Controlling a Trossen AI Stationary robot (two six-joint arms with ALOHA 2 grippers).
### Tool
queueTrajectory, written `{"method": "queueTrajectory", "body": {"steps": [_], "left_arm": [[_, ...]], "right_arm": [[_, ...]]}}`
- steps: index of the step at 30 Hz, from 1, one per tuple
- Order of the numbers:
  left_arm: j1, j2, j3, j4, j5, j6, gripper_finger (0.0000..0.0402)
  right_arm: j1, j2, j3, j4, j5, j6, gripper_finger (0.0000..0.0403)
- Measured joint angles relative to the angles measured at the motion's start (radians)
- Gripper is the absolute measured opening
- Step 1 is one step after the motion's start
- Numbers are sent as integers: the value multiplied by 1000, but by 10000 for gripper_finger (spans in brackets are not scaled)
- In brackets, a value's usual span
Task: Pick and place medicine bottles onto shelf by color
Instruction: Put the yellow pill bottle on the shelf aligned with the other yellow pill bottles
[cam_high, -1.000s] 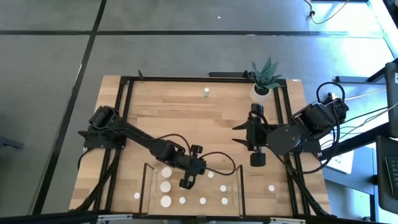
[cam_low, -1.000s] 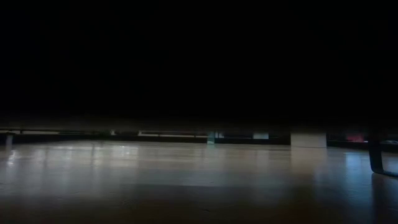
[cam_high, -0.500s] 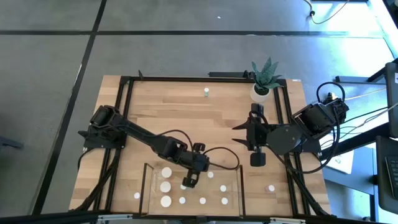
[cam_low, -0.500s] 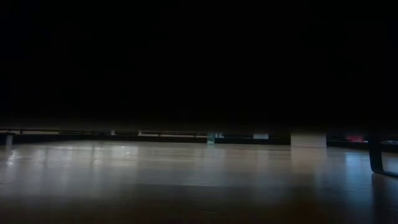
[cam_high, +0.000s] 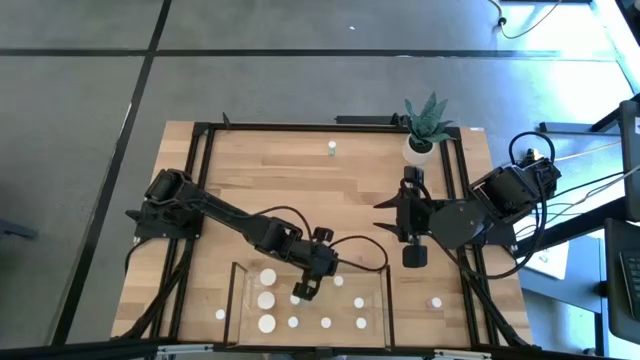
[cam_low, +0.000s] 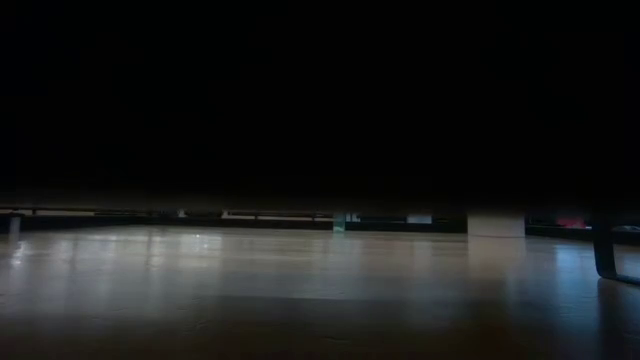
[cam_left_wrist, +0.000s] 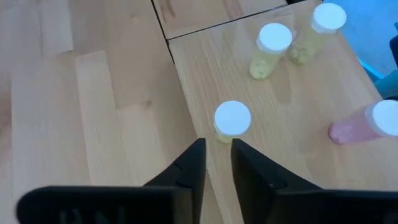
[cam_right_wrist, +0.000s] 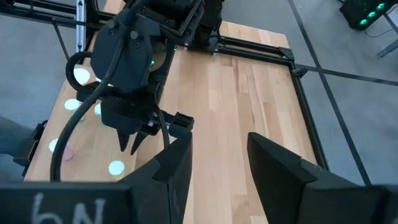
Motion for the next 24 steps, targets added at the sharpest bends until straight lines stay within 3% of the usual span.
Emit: {"method": "queueTrajectory", "body": {"steps": [9, 14, 24], "left_arm": [[1, 0, 0, 15, -26, 12, 117], [1, 0, 0, 18, -87, -13, 117], [0, 0, 0, 18, -88, -76, 118]], "right_arm": [[1, 0, 0, 0, -308, -3, 156], [0, 0, 0, -2, -304, -2, 156], [0, 0, 0, 6, -303, -3, 156]]}}
